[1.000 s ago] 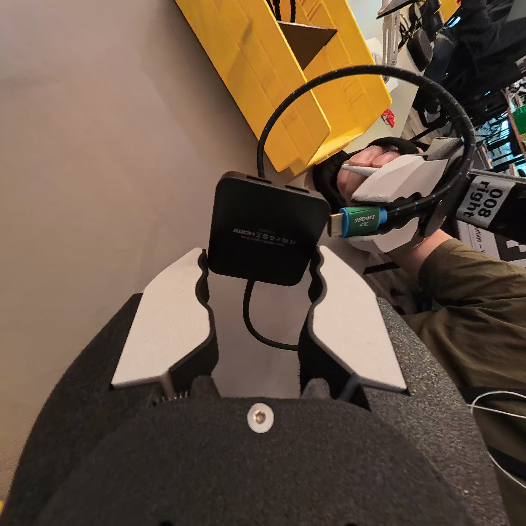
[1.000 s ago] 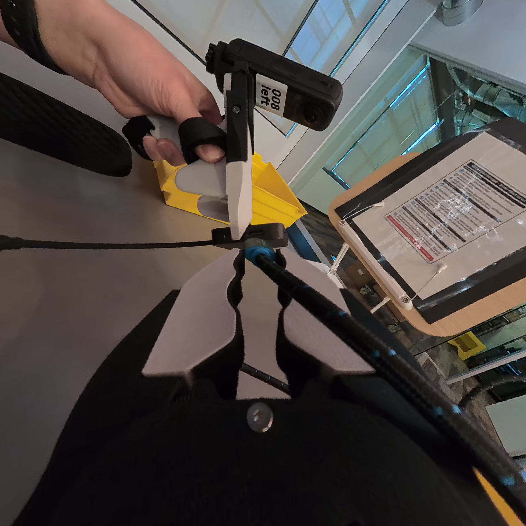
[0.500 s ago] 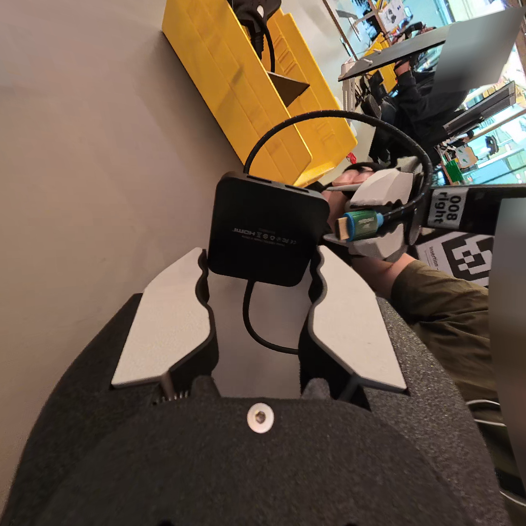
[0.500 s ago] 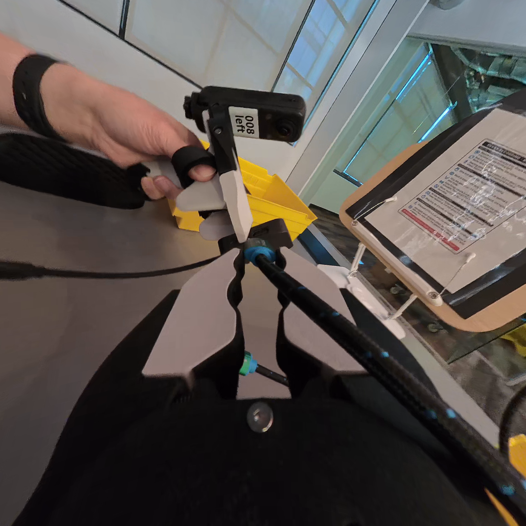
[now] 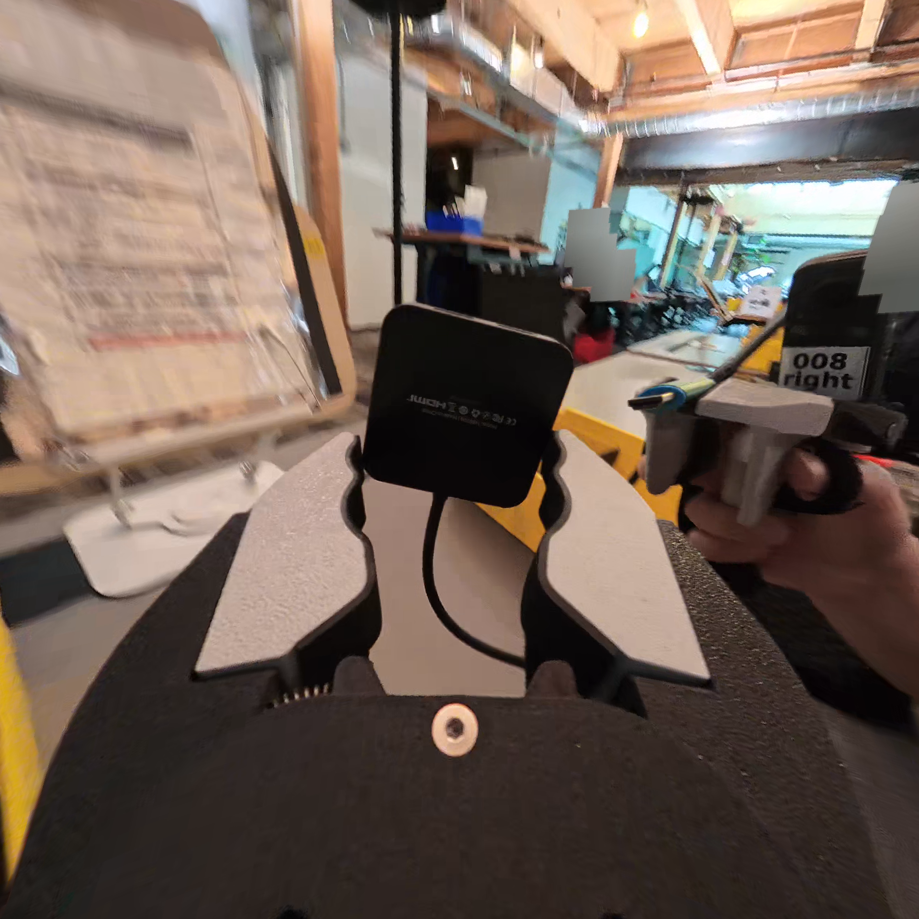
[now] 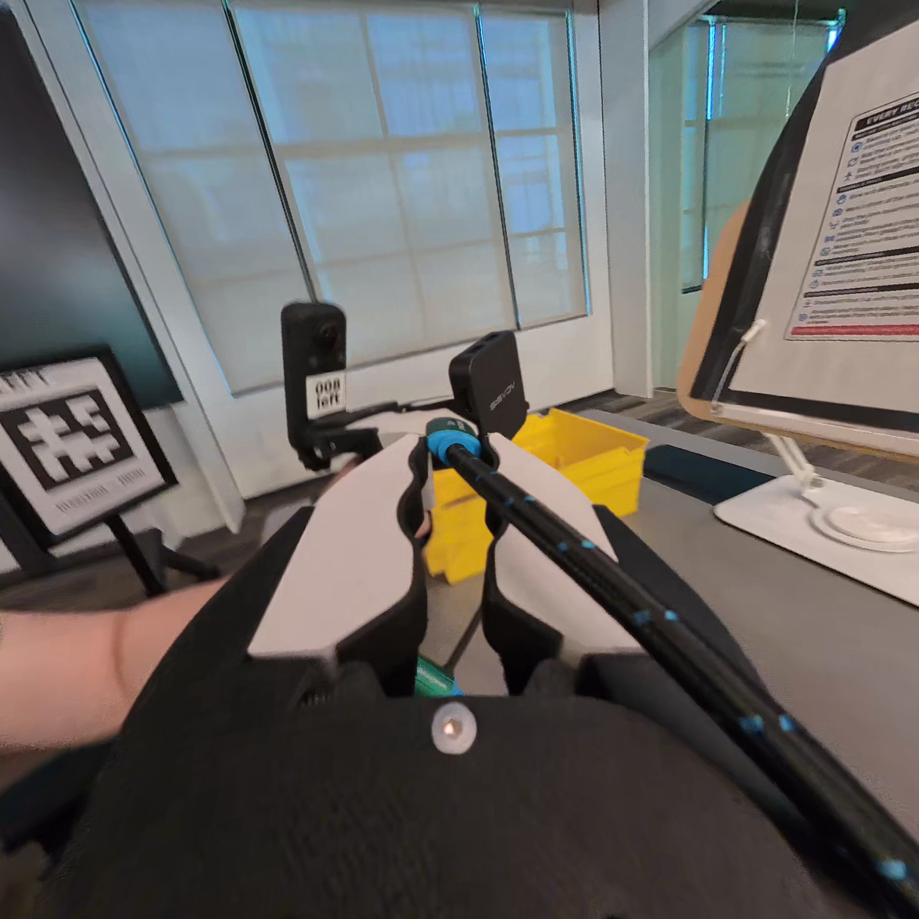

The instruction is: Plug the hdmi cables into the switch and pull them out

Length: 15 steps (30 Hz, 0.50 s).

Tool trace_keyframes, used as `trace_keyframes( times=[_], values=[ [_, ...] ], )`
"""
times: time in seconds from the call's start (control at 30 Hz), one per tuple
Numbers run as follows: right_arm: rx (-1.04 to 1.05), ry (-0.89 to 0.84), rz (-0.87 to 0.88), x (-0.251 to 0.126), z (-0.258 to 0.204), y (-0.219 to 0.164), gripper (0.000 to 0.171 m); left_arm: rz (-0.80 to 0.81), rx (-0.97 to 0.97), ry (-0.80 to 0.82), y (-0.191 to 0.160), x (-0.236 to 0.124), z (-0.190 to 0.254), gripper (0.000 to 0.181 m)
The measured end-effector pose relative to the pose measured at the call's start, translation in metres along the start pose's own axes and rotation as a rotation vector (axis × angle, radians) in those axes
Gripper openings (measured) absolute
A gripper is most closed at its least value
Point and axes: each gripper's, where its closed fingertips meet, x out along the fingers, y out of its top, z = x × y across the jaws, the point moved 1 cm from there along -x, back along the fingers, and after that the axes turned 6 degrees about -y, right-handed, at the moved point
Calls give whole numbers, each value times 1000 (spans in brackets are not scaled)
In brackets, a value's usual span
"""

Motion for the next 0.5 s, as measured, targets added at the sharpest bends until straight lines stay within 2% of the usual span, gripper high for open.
trace_keyframes(
  times=[0.13, 0.23, 0.33, 0.5],
  values=[
    [217, 85, 80, 13, -7, 31, 21, 164, 180, 92, 42, -7, 1, 69],
    [370, 152, 121, 22, -12, 49, 21, 226, 279, 138, 62, -8, 3, 69],
    [463, 186, 104, 30, -12, 53, 21, 180, 308, 159, 63, -1, -2, 68],
    [444, 121, 40, 28, 13, 35, 21, 116, 314, 181, 51, 3, -14, 68]
  ],
)
